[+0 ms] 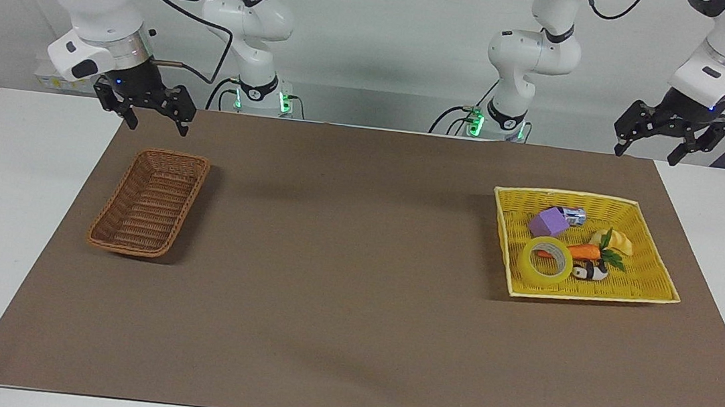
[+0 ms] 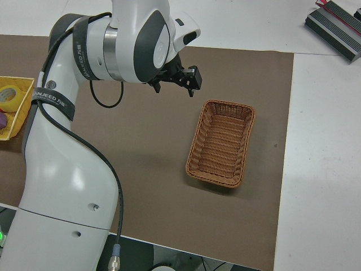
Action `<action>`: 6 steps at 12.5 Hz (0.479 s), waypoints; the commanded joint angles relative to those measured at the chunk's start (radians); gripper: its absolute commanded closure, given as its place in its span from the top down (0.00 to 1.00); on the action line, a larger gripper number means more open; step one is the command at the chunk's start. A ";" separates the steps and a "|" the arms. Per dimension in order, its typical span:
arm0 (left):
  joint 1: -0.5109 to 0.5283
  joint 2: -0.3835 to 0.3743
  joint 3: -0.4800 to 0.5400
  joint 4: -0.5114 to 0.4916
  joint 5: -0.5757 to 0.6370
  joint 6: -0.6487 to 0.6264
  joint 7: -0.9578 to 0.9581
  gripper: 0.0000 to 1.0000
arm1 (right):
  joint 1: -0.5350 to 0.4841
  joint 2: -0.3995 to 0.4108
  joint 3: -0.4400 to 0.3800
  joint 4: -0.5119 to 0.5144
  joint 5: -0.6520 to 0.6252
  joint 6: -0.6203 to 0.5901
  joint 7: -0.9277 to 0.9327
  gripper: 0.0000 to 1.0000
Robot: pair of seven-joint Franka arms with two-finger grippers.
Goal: Move tape to another basket
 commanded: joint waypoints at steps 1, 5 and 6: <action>-0.005 -0.016 0.006 -0.013 0.002 0.008 -0.007 1.00 | -0.009 -0.014 0.003 -0.012 0.000 0.003 -0.023 1.00; -0.010 -0.019 0.005 -0.017 0.002 -0.001 -0.006 1.00 | -0.009 -0.014 0.003 -0.012 0.000 0.003 -0.023 1.00; -0.010 -0.019 0.005 -0.017 0.002 -0.001 -0.006 1.00 | -0.009 -0.012 0.003 -0.012 0.000 0.003 -0.023 1.00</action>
